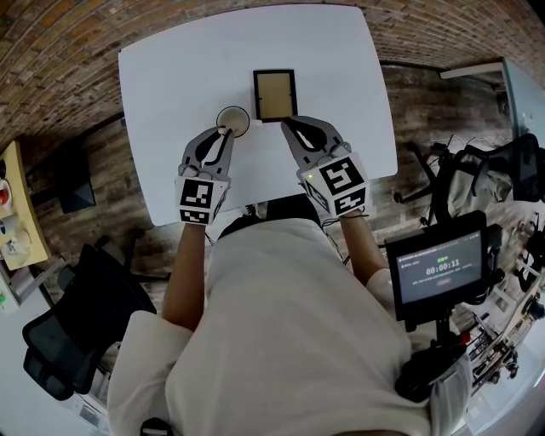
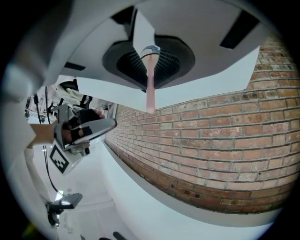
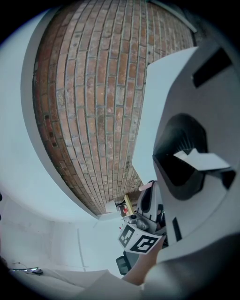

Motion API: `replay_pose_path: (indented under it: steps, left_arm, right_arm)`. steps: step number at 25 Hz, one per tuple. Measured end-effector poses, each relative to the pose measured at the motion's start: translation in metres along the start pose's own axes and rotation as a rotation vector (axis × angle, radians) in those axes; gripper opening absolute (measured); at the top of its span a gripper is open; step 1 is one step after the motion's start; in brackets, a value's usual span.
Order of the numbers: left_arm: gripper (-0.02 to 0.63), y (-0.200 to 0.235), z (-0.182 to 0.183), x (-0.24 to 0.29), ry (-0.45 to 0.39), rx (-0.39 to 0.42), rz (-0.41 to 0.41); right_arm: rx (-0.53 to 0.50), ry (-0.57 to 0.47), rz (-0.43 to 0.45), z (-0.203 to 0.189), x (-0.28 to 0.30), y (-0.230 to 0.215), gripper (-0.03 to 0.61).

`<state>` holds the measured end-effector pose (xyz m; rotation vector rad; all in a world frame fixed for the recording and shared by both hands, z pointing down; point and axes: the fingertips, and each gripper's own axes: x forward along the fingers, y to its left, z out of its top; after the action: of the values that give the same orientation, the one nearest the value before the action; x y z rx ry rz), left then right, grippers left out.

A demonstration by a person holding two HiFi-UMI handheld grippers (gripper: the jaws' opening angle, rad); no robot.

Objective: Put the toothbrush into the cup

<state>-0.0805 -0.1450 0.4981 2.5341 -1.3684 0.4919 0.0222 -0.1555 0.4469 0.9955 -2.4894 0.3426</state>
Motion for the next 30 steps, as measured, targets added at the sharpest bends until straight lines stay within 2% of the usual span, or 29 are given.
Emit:
replay_pose_path:
  steps: [14, 17, 21, 30]
  left_arm:
    - [0.052, 0.004, -0.003, 0.009, -0.002, -0.040, 0.007]
    - [0.052, 0.004, -0.004, 0.010, 0.018, -0.045, 0.001]
    - [0.052, 0.006, 0.000, 0.014, -0.012, -0.048, 0.006]
    - [0.052, 0.008, 0.001, 0.017, -0.008, -0.061, 0.000]
  right_arm:
    - [0.005, 0.011, -0.010, -0.005, 0.000, -0.002, 0.003]
    - [0.006, 0.014, -0.012, -0.005, 0.001, -0.003, 0.003]
    - [0.009, 0.018, -0.015, -0.006, 0.001, -0.004, 0.003]
    - [0.005, 0.026, -0.007, -0.003, 0.006, 0.000, 0.003]
